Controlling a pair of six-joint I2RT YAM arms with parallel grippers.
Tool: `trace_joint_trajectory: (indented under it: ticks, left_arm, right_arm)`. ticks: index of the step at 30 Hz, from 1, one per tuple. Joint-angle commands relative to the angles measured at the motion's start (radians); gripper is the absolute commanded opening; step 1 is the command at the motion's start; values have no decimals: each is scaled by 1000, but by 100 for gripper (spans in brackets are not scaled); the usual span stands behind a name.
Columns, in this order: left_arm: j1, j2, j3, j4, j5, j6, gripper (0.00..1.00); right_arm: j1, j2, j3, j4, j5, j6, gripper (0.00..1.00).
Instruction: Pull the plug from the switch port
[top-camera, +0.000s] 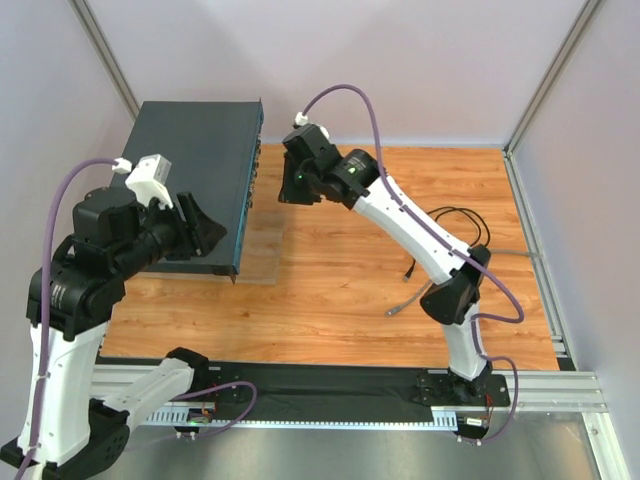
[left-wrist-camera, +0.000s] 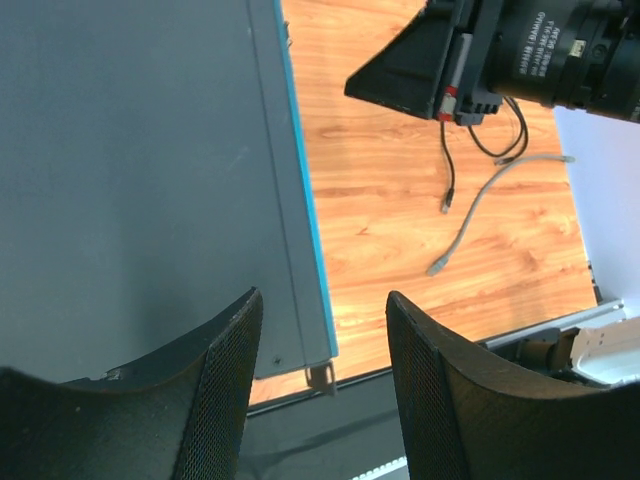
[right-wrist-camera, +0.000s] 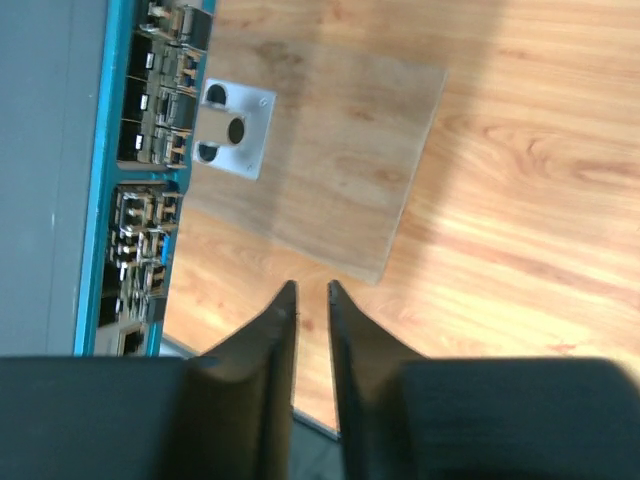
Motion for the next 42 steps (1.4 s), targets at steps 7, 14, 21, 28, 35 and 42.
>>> trace_joint_trajectory:
  ticks: [7,14,21,28,35,42]
  left_arm:
    - [2,202,313,-47,19,43,59]
    - [2,228,318,-9,65,1,59]
    - [0,225,289,0,88,-11,58]
    - [0,275,308,-21,96,-25,55]
    - [-7,329,364,-48,105,-32,53]
    - [-9,329,344,-43,96,-38,52]
  right_arm:
    - [-136,-150,-129,305,-487,-20,50]
    - [-173,-170,-350,684,-734,228,43]
    - [-171,-187,-463,853,-765,336,34]
    - [-173,-207,-509,814,-745,316,39]
    - [-171,-166,-438,757,-701,313,36]
    - [-168,-121,-336,639,-616,330,29]
